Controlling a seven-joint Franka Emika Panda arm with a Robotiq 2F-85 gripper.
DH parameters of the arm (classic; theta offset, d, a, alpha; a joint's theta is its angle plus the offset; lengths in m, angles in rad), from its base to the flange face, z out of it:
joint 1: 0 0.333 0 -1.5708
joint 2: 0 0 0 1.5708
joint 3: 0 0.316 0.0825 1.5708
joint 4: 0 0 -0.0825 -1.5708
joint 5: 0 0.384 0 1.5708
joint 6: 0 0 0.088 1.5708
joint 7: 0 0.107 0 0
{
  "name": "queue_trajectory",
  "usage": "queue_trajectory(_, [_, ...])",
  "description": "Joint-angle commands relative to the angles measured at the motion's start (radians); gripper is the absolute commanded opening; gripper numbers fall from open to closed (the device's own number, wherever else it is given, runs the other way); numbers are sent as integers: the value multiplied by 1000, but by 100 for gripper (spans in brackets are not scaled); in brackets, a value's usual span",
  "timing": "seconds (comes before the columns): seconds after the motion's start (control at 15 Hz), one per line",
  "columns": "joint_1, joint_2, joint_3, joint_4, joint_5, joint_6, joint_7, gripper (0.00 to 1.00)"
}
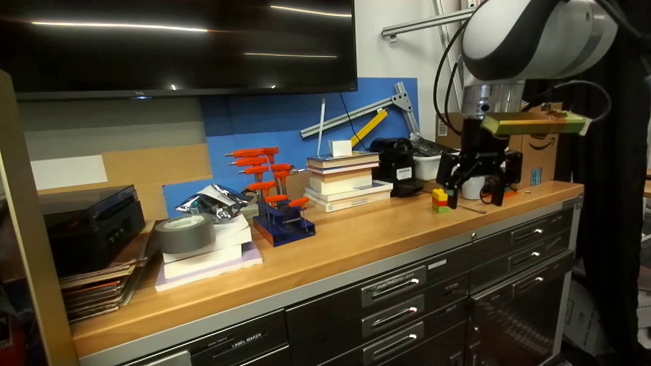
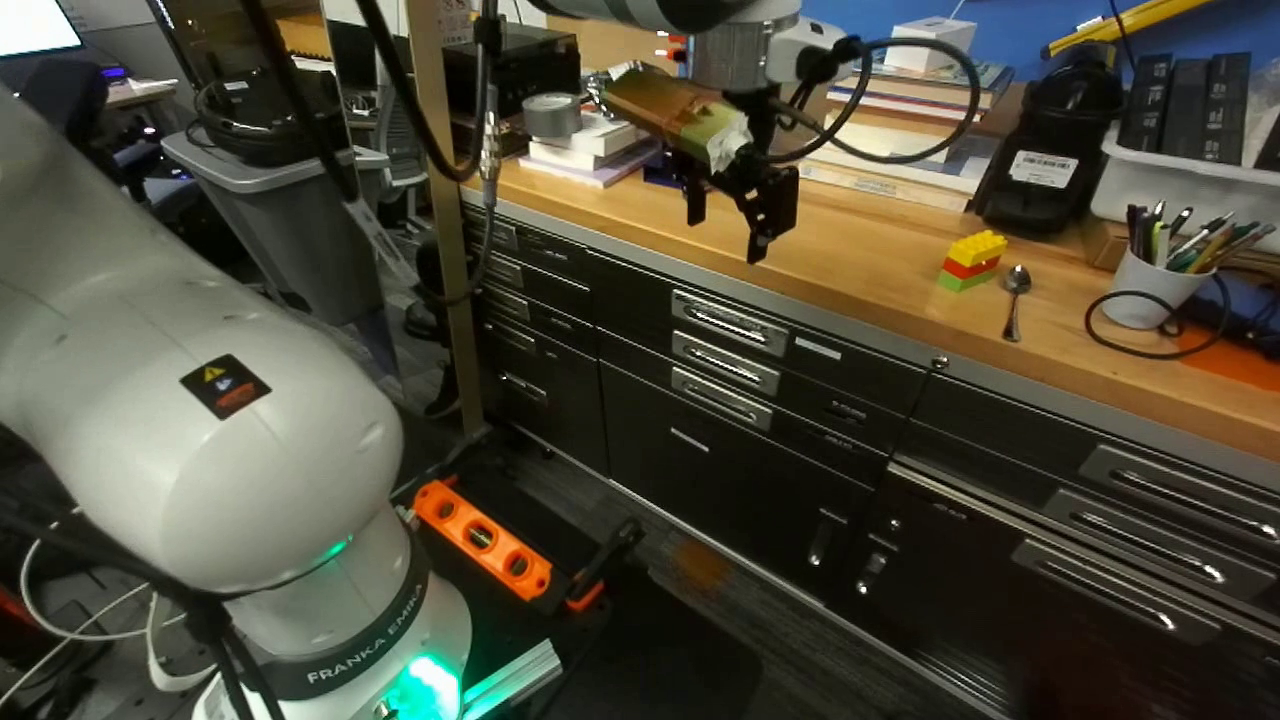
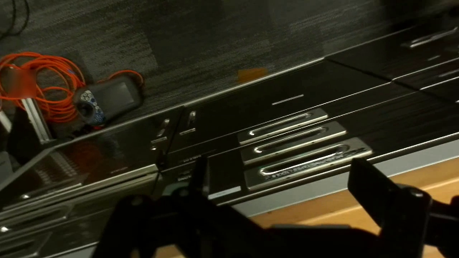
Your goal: Pick up the three black objects from the countertop, put them in the drawer and close the drawer.
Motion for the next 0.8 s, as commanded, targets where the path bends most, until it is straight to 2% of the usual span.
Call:
queue_trajectory(0.0, [-38,-99,54,51,61,-160,-155,100])
queue_trajectory(0.2, [-55,-135,86,90,53,-263,-166,100])
queue_trajectory(0.53, [-93,-201,144,124,31,-454,-95,100])
queue_trajectory(0.73, [-105,-242,168,126,34,-522,-64,100])
